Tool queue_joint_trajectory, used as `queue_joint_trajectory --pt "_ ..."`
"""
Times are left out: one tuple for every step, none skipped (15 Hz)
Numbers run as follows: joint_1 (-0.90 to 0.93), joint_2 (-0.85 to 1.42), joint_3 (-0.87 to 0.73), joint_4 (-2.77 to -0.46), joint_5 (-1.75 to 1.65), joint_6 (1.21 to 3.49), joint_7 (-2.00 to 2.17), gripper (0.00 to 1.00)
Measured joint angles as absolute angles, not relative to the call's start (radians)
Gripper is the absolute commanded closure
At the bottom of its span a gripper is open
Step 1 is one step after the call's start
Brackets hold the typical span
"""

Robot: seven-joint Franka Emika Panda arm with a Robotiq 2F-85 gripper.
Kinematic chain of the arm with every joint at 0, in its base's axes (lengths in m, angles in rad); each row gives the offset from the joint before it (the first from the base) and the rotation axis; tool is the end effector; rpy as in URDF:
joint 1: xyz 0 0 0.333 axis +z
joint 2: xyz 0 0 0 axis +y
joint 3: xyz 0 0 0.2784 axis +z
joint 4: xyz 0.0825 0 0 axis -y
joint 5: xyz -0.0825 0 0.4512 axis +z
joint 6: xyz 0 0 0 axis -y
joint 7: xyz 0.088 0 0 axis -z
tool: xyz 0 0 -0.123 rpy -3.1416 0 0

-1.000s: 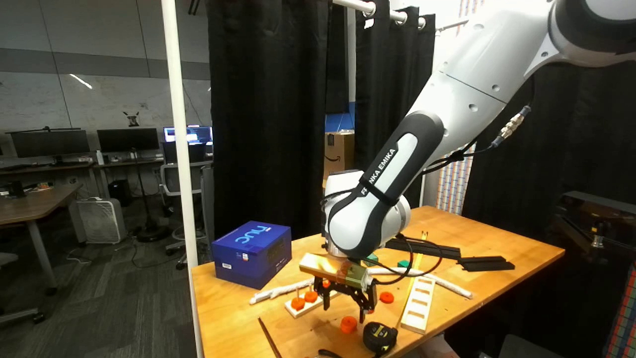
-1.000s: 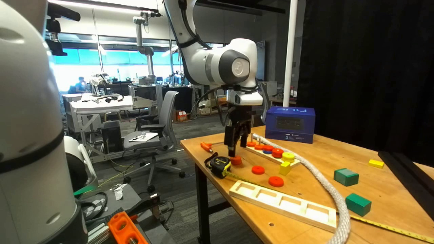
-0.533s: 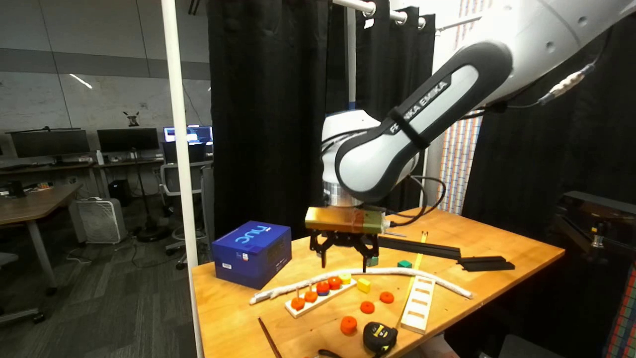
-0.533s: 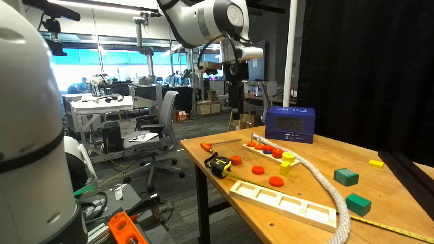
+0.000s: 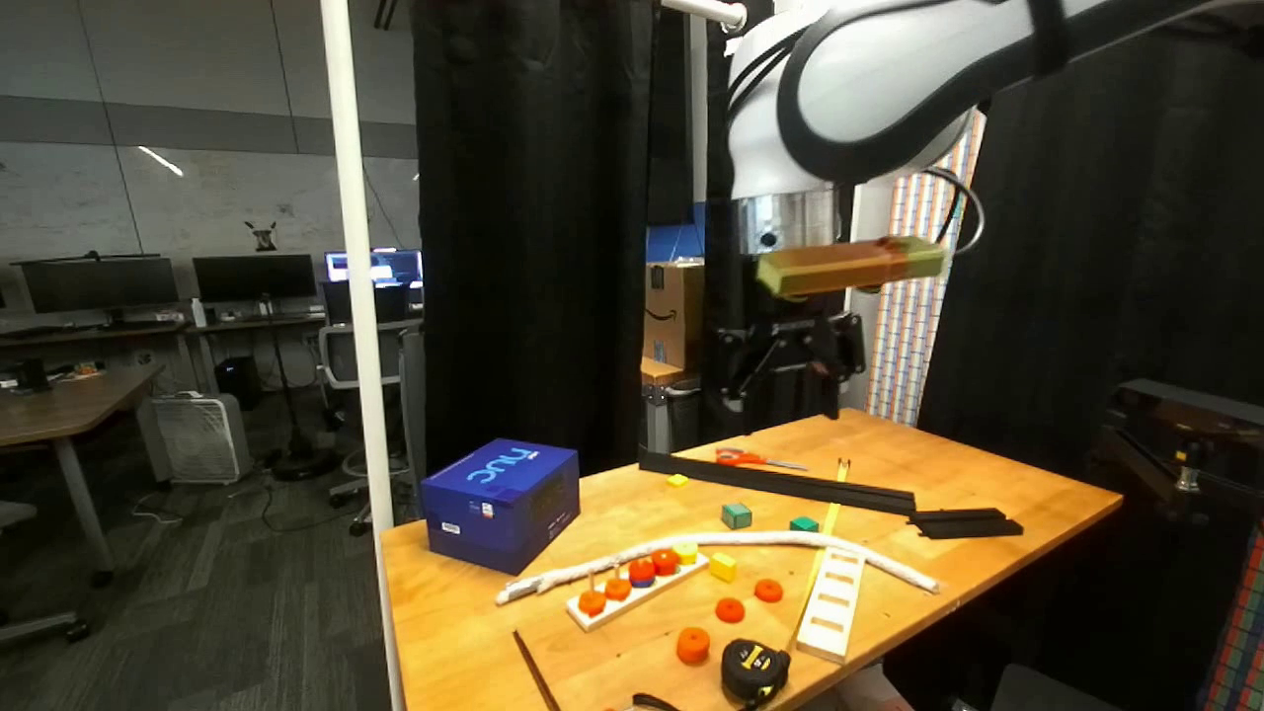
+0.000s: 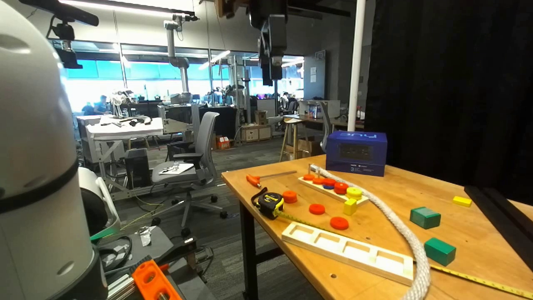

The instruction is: Pick up the orange objects and put them on the table

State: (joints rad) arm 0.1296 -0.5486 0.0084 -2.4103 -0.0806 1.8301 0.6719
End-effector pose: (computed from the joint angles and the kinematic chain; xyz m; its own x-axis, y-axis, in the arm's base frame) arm 0.4619 0.0562 0.4378 0.8714 -0.4900 0.0253 -0.4902 -0.8675 0.0840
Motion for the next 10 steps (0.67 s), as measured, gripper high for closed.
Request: queue_joint_trajectory --pt "0.13 -0.6 -0.015 -2.41 -0.081 1.761 0.599 0.0" --pt "0.123 -0.651 -0.033 -2.41 -0.08 1.693 0.525 0.0" --pt "0.105 -0.702 -0.042 -2.409 -0.08 1.627 0.452 0.0" --pt "0.083 -0.747 -0.048 -2.408 -0.079 1.568 0.384 0.0" --pt "0.063 -0.79 -0.051 -2.408 -0.079 1.515 0.326 0.0" --pt "0.046 -0.831 -0.053 -2.407 -0.076 1.471 0.28 0.0" --pt "0.033 -0.867 -0.055 -2.405 -0.063 1.438 0.246 0.0" --pt "0.025 -0.899 -0.056 -2.402 -0.045 1.412 0.218 0.0" --pt "0.022 -0.926 -0.057 -2.4 -0.026 1.388 0.191 0.0" --pt "0.022 -0.949 -0.057 -2.397 -0.007 1.366 0.166 0.0"
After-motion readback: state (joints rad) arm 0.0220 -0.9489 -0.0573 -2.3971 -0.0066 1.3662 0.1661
